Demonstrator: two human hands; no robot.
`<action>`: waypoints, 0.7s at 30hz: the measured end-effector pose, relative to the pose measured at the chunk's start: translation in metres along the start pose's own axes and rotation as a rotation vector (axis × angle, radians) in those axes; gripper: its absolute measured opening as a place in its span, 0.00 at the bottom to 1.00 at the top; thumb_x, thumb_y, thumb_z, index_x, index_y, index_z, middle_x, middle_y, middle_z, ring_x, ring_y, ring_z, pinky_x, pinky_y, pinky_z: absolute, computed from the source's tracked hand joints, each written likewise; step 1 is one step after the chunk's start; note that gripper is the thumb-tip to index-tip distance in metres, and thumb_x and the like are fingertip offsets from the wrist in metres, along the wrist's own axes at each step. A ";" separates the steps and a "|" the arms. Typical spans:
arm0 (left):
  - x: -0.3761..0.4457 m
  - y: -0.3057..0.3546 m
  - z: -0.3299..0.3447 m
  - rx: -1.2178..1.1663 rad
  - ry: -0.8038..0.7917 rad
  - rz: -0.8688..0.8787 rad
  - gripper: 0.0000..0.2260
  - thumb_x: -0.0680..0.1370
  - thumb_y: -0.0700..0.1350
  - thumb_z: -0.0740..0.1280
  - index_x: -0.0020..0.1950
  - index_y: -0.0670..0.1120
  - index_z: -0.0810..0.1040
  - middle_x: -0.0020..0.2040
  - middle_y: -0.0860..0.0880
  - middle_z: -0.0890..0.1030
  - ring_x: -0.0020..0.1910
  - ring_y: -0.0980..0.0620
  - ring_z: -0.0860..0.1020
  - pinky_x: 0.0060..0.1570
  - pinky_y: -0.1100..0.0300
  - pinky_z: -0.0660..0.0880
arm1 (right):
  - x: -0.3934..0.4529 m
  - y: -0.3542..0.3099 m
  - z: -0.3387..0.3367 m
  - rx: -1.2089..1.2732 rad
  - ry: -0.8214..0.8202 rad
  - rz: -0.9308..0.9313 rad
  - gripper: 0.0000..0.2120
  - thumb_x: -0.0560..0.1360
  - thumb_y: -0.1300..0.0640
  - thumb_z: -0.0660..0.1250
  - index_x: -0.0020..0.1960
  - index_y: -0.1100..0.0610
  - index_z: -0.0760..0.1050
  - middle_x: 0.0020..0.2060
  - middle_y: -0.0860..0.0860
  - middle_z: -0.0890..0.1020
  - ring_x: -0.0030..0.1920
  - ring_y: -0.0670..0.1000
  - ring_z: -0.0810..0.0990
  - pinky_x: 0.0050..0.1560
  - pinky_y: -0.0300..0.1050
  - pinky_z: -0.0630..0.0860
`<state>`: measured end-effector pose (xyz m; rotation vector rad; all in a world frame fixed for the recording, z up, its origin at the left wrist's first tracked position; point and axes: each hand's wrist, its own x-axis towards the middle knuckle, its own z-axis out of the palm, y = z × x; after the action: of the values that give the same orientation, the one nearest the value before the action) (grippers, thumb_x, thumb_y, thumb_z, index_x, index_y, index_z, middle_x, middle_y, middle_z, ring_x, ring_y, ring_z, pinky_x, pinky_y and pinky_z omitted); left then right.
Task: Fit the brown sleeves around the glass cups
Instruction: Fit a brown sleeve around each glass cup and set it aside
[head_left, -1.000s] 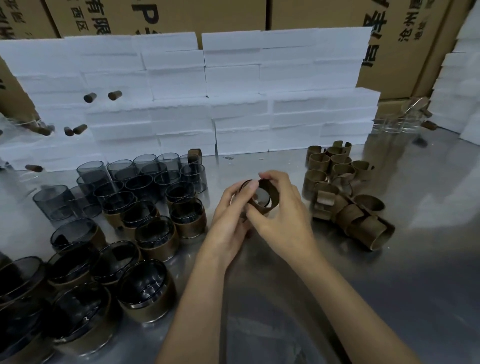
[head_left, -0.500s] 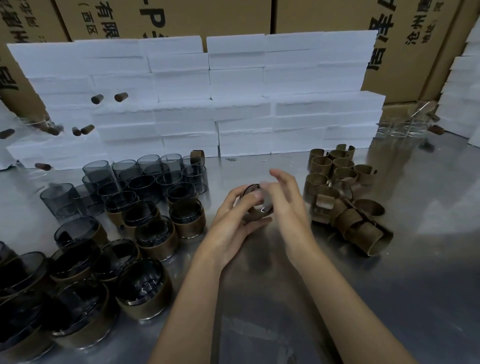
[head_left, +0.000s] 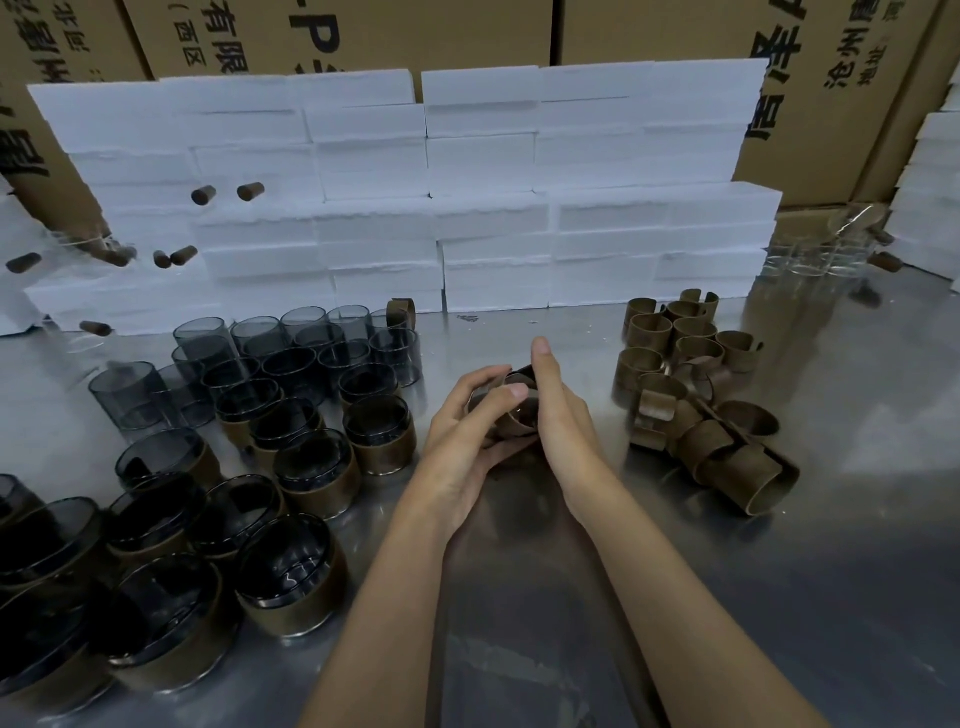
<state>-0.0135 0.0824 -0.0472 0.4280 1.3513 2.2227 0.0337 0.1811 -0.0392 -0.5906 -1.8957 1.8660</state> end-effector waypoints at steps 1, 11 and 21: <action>0.000 0.001 0.000 -0.001 -0.001 -0.002 0.22 0.75 0.42 0.75 0.68 0.42 0.78 0.65 0.36 0.80 0.57 0.43 0.82 0.54 0.50 0.80 | 0.000 0.000 0.000 0.007 0.005 -0.005 0.31 0.77 0.25 0.54 0.51 0.45 0.85 0.43 0.42 0.87 0.42 0.37 0.83 0.44 0.38 0.74; -0.001 0.002 -0.001 0.010 -0.013 -0.016 0.25 0.71 0.43 0.73 0.68 0.42 0.78 0.62 0.35 0.81 0.57 0.42 0.81 0.53 0.52 0.81 | 0.000 0.003 -0.001 0.024 0.003 -0.067 0.38 0.69 0.20 0.51 0.52 0.46 0.84 0.46 0.47 0.88 0.48 0.43 0.85 0.53 0.42 0.77; -0.002 0.002 0.000 -0.011 -0.024 -0.030 0.18 0.79 0.44 0.71 0.68 0.41 0.78 0.63 0.37 0.82 0.56 0.44 0.83 0.53 0.50 0.82 | 0.011 0.012 -0.001 0.037 0.144 -0.072 0.29 0.82 0.32 0.53 0.47 0.51 0.83 0.38 0.47 0.87 0.45 0.45 0.86 0.49 0.43 0.78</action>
<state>-0.0124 0.0809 -0.0451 0.4259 1.3245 2.1925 0.0248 0.1884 -0.0509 -0.6189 -1.7631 1.7606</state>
